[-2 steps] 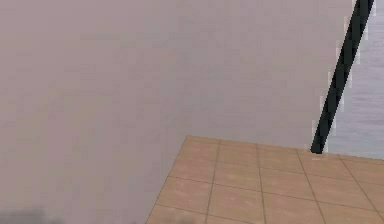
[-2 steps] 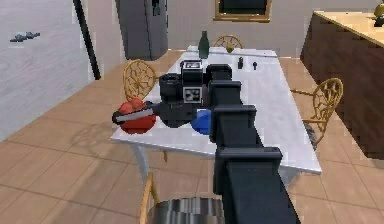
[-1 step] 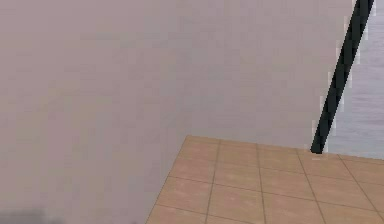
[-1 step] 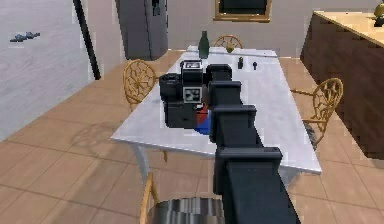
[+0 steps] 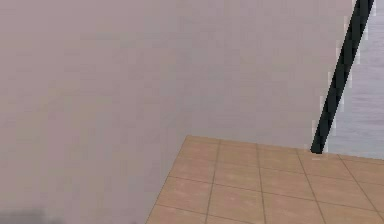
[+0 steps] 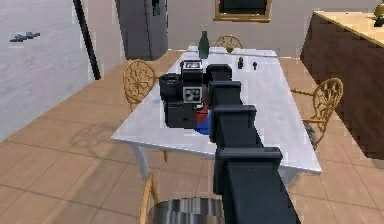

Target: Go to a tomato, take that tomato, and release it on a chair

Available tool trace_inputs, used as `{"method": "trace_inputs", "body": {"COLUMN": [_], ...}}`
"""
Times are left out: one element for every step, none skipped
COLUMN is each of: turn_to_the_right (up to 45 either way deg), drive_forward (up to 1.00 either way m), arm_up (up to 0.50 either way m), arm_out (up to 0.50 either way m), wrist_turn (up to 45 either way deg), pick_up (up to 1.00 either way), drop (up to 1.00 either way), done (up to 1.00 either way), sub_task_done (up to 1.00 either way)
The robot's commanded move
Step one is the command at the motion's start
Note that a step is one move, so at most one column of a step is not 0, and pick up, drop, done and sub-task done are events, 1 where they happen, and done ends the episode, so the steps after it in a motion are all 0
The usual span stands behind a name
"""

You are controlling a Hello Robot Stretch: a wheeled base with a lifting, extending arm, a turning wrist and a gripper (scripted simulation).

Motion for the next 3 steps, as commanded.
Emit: {"method": "trace_inputs", "body": {"turn_to_the_right": [0.0, 0.0, 0.0], "drive_forward": [0.00, 0.00, 0.00], "arm_up": [-0.50, 0.00, 0.00], "arm_out": [0.00, 0.00, -0.10], "wrist_turn": [0.0, 0.0, 0.0], "pick_up": [0.00, 0.00, 0.00], "drop": [0.00, 1.00, 0.00], "done": [0.00, 0.00, 0.00], "sub_task_done": [0.00, 0.00, 0.00]}}
